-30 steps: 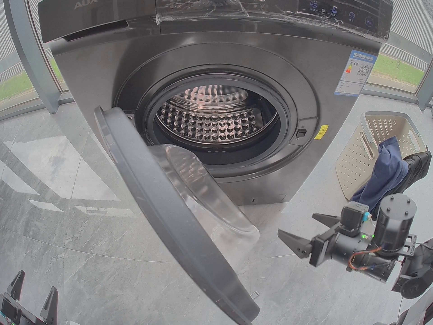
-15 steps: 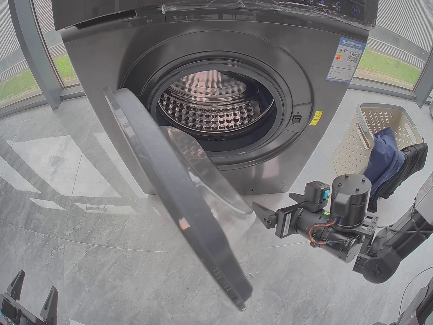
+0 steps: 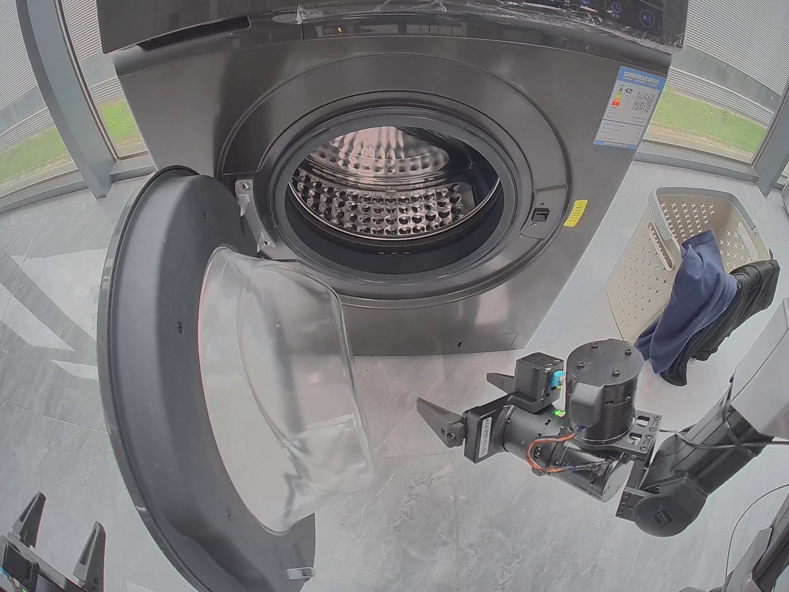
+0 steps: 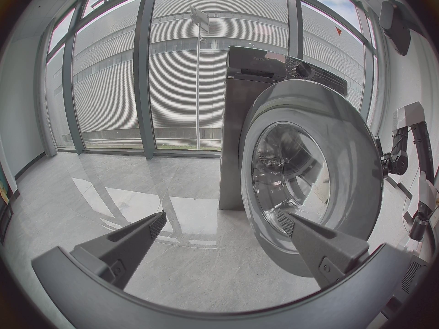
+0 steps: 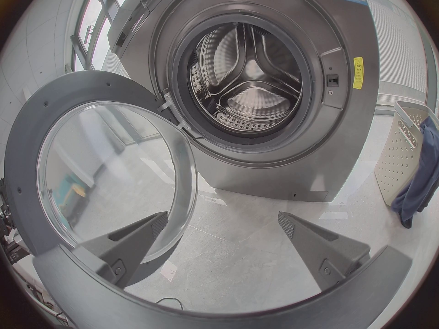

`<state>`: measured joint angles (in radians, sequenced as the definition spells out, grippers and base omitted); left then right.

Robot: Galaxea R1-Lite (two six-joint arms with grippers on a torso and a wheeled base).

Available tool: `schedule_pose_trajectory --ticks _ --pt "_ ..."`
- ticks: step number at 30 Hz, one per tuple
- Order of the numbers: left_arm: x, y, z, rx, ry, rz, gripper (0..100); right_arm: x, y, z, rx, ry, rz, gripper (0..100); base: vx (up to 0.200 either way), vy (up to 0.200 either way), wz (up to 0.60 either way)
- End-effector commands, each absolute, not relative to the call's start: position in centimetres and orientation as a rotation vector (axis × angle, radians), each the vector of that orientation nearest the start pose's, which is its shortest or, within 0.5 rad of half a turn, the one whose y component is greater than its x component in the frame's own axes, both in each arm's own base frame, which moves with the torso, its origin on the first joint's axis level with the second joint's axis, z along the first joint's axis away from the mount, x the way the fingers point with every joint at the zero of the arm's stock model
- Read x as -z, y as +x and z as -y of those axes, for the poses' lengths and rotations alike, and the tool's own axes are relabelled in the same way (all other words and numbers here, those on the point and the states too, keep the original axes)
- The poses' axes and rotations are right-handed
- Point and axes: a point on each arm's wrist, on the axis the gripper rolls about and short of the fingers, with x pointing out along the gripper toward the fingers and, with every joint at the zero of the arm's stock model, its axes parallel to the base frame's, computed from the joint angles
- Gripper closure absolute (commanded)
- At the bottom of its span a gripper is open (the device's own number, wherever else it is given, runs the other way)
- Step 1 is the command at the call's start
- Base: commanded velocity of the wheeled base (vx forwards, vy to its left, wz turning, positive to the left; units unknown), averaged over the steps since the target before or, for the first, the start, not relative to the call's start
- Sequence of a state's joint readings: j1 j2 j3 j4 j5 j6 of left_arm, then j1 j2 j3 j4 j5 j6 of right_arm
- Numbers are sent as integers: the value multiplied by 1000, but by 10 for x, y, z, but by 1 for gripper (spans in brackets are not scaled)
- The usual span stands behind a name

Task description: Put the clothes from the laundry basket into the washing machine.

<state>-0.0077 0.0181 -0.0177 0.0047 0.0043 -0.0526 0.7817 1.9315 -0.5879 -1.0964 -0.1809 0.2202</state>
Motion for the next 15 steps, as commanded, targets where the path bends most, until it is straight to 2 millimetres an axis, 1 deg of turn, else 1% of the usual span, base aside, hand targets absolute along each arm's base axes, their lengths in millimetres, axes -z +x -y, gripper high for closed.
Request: schedule_pose_trajectory --ticks 1,4,9,10,13,15 --pt "-75 -23 0 3 -52 -3 0 -93 234 -231 -577 89 -301 0 0 0 0" --pt "-75 -23 0 3 -52 -3 0 -91 238 -236 -580 88 -301 0 0 0 0" --pt "-75 -23 0 3 -52 -3 0 -89 238 -244 -596 87 -298 0 -200 0 0" --pt "-75 -23 0 3 -52 -3 0 -86 240 -249 -605 88 -299 0 -200 0 0" --pt "-75 -23 0 3 -52 -3 0 -85 243 -255 -613 88 -295 0 0 0 0" --pt "-75 -23 0 3 -52 -3 0 -80 249 -264 -619 89 -291 0 0 0 0"
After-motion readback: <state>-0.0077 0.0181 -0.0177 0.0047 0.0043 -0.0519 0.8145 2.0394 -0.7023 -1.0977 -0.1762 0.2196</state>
